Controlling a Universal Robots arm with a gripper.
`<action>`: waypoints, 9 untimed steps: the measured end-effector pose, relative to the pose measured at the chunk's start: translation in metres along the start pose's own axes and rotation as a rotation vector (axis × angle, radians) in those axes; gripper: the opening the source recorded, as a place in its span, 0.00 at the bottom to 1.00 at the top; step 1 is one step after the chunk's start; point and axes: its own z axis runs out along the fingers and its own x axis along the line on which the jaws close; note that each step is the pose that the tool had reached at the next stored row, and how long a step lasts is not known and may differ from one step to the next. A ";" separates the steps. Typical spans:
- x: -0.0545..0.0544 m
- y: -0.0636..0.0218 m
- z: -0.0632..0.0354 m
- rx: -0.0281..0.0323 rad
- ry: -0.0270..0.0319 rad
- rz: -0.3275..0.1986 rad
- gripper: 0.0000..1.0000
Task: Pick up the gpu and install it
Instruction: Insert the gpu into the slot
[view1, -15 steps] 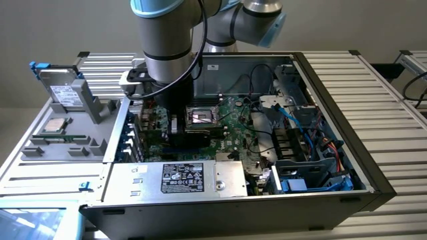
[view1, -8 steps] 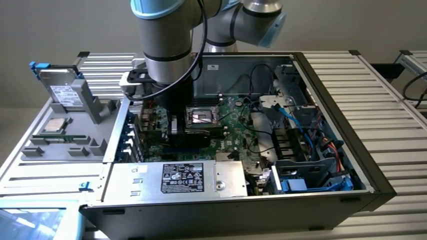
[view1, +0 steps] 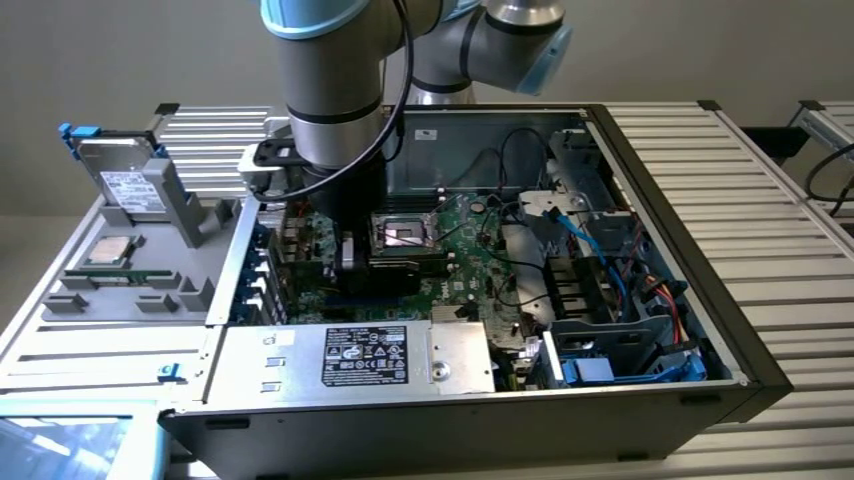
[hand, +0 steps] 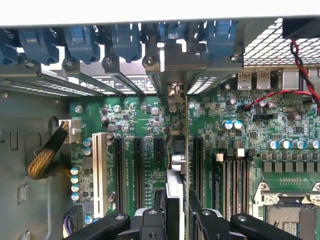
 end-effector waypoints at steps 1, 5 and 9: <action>0.000 0.0000 0.0000 0.0000 -0.0001 0.000 0.28; 0.000 0.0001 0.0001 -0.0001 0.0001 0.000 0.28; 0.000 0.0001 0.0002 -0.0001 0.0000 0.000 0.28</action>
